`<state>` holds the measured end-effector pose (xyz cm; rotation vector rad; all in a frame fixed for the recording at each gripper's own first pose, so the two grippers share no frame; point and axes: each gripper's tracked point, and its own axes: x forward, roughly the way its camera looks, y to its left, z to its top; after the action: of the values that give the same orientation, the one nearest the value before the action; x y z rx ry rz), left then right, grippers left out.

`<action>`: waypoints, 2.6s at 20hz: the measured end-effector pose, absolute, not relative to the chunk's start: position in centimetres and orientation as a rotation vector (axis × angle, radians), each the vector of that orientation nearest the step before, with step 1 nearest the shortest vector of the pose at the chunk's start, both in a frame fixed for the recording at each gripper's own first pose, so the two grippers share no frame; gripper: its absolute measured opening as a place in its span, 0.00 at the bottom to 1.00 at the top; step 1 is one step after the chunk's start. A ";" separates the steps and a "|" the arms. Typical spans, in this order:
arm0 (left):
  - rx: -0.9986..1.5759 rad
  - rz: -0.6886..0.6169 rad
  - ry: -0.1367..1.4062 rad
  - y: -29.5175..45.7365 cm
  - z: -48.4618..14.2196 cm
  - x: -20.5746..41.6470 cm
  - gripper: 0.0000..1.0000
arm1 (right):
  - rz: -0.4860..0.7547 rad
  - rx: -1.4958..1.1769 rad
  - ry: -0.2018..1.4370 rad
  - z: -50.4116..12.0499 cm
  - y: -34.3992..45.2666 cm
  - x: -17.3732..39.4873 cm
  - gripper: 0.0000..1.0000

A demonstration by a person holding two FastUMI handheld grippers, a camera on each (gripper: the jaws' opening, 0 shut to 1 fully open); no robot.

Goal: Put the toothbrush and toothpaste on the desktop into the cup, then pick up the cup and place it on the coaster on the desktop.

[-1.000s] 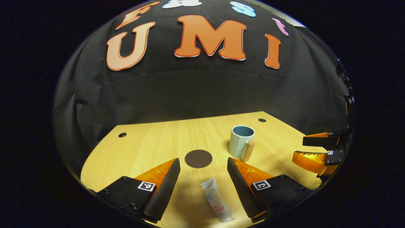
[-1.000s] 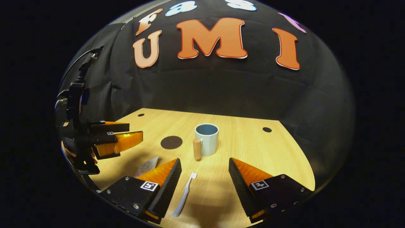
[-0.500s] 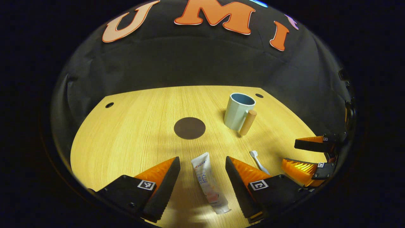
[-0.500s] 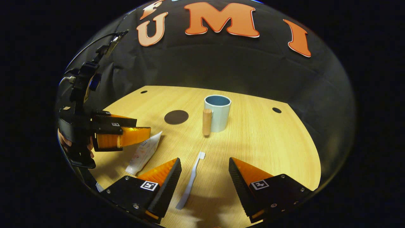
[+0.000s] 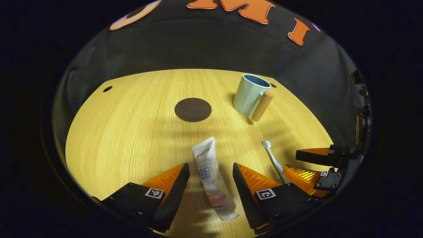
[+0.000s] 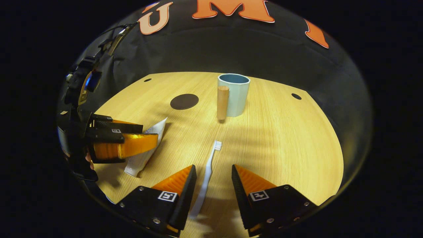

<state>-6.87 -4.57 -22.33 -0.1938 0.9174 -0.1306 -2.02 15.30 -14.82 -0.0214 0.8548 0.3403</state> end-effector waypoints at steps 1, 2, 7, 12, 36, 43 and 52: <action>-0.192 -0.125 0.923 -4.5 -22.6 -7.0 0.86 | 0.343 -0.020 0.875 -14.9 15.5 -2.3 0.61; -0.211 -0.127 0.933 -4.8 -22.8 -7.0 0.85 | 0.337 -0.020 0.892 -15.0 15.4 -2.3 0.55; -0.207 -0.101 0.960 -4.4 -23.6 -6.8 0.73 | 0.325 -0.030 0.940 -15.4 15.7 -2.5 0.38; -0.199 -0.080 0.951 -4.2 -23.9 -6.2 0.51 | 0.342 -0.048 0.927 -15.4 16.6 -2.0 0.18; -0.279 -0.101 0.761 -3.6 -19.2 -4.5 0.12 | 0.365 0.063 0.579 -5.6 15.4 4.9 0.05; -0.298 -0.102 0.691 -3.1 -17.3 -4.2 0.12 | 0.342 0.103 0.423 -1.3 14.6 8.8 0.05; -0.275 -0.100 0.596 -2.4 -15.3 -3.7 0.12 | 0.336 0.165 0.243 1.3 14.7 14.4 0.04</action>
<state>-3.68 -2.41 -15.30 -0.2751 0.5965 -0.0997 14.40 14.75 1.35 0.1646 0.2426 0.3357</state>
